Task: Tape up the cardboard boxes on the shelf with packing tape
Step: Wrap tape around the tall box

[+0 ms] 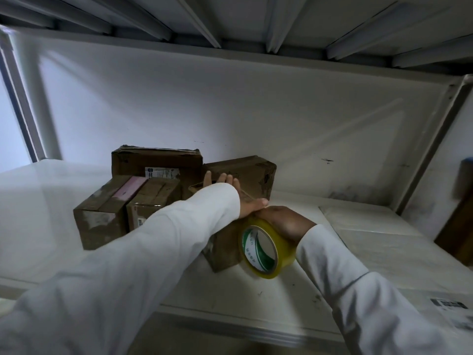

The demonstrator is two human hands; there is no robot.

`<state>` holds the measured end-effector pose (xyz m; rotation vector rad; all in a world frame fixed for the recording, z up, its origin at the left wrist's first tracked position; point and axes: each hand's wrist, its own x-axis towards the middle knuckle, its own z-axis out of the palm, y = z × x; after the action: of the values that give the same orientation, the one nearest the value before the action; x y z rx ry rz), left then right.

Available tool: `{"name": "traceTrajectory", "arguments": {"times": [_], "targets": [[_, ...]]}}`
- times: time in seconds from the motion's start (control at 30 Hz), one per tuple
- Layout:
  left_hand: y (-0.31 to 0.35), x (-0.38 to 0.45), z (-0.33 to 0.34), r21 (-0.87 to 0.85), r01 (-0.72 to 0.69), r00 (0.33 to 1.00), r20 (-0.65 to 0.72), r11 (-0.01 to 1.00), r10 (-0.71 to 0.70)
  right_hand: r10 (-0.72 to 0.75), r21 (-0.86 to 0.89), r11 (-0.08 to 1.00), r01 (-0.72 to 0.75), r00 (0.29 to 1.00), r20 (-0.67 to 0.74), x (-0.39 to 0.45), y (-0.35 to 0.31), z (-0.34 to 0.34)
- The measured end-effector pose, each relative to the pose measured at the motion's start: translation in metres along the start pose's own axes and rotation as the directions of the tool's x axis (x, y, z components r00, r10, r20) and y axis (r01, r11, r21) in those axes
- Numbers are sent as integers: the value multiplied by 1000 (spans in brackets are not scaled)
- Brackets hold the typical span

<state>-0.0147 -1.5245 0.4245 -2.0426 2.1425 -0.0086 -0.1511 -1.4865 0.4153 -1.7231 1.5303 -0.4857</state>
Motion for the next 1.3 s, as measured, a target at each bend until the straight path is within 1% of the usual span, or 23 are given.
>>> {"name": "traceTrajectory", "arguments": {"times": [0.07,0.13,0.2,0.27,0.3,0.37,0.43,0.47,0.5,0.53,0.6,0.67,0.7,0.77,0.8,0.83,0.87,0.93,1.0,1.1,1.2,1.27,1.3], "targets": [[1,-6,1,44,-50,999,-14,998,51,-22,-30,999,22,1000,3,0,-3,0],[0,-15,-1,9,-170,985,-27,985,170,-54,-18,998,54,999,2,2,-3,-1],[-4,-24,-6,-117,-262,965,-36,958,259,-50,40,998,50,999,1,3,-4,-3],[-13,-25,-10,-342,-270,961,-42,900,272,-20,85,996,18,1000,20,4,-3,-3],[-16,-28,-11,-421,-275,958,-51,864,281,-1,101,995,-2,1000,28,6,-2,-2],[-21,-32,-11,-400,-353,933,-80,846,352,21,148,989,-25,999,27,5,-3,-1],[-27,-31,-10,-320,-433,899,-87,843,429,20,157,987,-24,999,31,6,-2,-1],[-29,-32,-11,-241,-431,900,-51,869,433,18,154,988,-23,999,30,7,-1,0],[-30,-31,-12,-145,-388,921,-8,910,391,19,159,987,-23,999,28,7,-1,0],[-29,-31,-15,-63,-322,946,17,945,324,23,176,984,-27,999,25,7,-1,1],[-26,-29,-16,52,-216,976,39,975,214,24,186,982,-28,999,23,7,-2,1],[-21,-30,-11,133,-188,982,7,973,189,22,114,993,-25,999,26,8,-2,1],[-19,-31,-8,154,-219,973,-42,964,227,23,64,998,-25,999,29,8,-1,1],[-18,-32,-3,123,-359,917,-136,925,374,25,25,999,-26,999,29,9,1,1],[-21,-32,-2,65,-425,886,-173,903,429,28,33,999,-28,999,26,10,2,1],[-25,-30,-2,-3,-457,871,-203,890,447,24,55,998,-25,999,24,11,2,2],[-29,-28,-1,-75,-442,884,-202,894,421,20,79,997,-21,1000,19,12,3,2],[-38,-21,2,-189,-339,937,-155,922,313,5,110,994,-7,1000,19,12,4,3],[-40,-15,5,-237,-308,949,-142,921,281,-22,139,990,18,999,33,4,4,2],[-45,-7,5,-228,-344,937,-138,911,320,-56,210,977,39,995,79,-9,13,0],[-47,-11,9,-187,-280,957,-138,942,257,-67,393,919,2,986,150,-16,31,6],[-44,-15,12,-188,-262,957,-176,947,230,-76,453,892,-10,982,171,-18,36,8],[-43,-14,12,-213,-262,956,-191,941,223,-115,468,884,14,976,187,-19,37,5]]}}
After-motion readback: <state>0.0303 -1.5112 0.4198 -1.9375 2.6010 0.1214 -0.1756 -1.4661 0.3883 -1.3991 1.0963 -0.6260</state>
